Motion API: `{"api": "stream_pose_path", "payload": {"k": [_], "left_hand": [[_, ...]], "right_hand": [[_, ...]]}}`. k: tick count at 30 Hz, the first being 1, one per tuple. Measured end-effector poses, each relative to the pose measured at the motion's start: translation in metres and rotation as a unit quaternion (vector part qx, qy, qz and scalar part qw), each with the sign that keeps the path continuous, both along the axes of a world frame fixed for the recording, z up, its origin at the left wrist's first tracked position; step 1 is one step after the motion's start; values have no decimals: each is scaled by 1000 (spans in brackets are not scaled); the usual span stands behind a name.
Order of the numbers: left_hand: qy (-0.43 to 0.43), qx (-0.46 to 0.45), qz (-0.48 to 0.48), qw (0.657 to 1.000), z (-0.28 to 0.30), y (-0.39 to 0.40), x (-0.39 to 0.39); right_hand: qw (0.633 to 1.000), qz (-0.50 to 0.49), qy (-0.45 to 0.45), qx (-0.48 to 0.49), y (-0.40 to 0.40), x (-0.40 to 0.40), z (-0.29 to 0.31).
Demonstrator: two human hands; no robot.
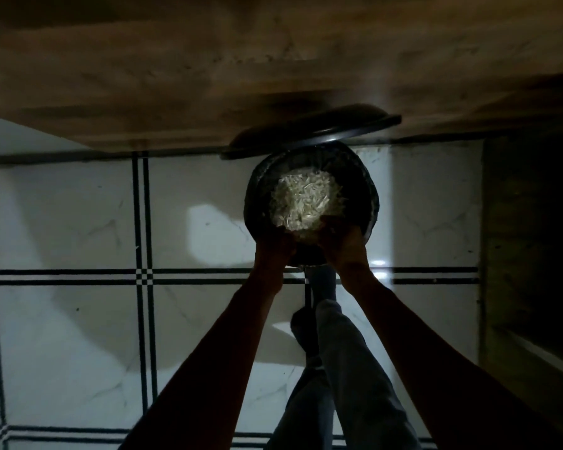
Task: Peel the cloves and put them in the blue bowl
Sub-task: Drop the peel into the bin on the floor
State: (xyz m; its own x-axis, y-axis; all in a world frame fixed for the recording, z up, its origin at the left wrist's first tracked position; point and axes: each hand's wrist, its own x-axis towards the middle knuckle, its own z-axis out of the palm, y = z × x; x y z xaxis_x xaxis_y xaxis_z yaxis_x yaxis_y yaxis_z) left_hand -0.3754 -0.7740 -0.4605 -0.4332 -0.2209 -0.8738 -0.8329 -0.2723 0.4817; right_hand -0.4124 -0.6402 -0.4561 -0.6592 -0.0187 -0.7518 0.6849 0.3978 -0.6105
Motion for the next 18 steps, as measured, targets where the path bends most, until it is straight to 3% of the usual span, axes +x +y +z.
{"api": "stream_pose_path", "payload": {"k": [2, 5, 9, 11, 13, 18], "left_hand": [[-24, 51, -15, 998, -2, 5, -9], [-19, 114, 54, 992, 3, 16, -23], [64, 162, 70, 982, 26, 12, -33], [52, 167, 35, 984, 53, 16, -45], [25, 88, -51, 995, 96, 32, -56], [105, -15, -167, 980, 216, 102, -49]], "right_hand": [[1000, 16, 24, -8, -4, -1, -3], [997, 72, 3, -33, -4, -5, -8], [1000, -14, 18, -12, 34, -11, 3], [998, -39, 46, 1, 56, -13, 31], [992, -97, 74, -6, 81, -12, 70], [965, -210, 159, -4, 168, 14, 211]]}}
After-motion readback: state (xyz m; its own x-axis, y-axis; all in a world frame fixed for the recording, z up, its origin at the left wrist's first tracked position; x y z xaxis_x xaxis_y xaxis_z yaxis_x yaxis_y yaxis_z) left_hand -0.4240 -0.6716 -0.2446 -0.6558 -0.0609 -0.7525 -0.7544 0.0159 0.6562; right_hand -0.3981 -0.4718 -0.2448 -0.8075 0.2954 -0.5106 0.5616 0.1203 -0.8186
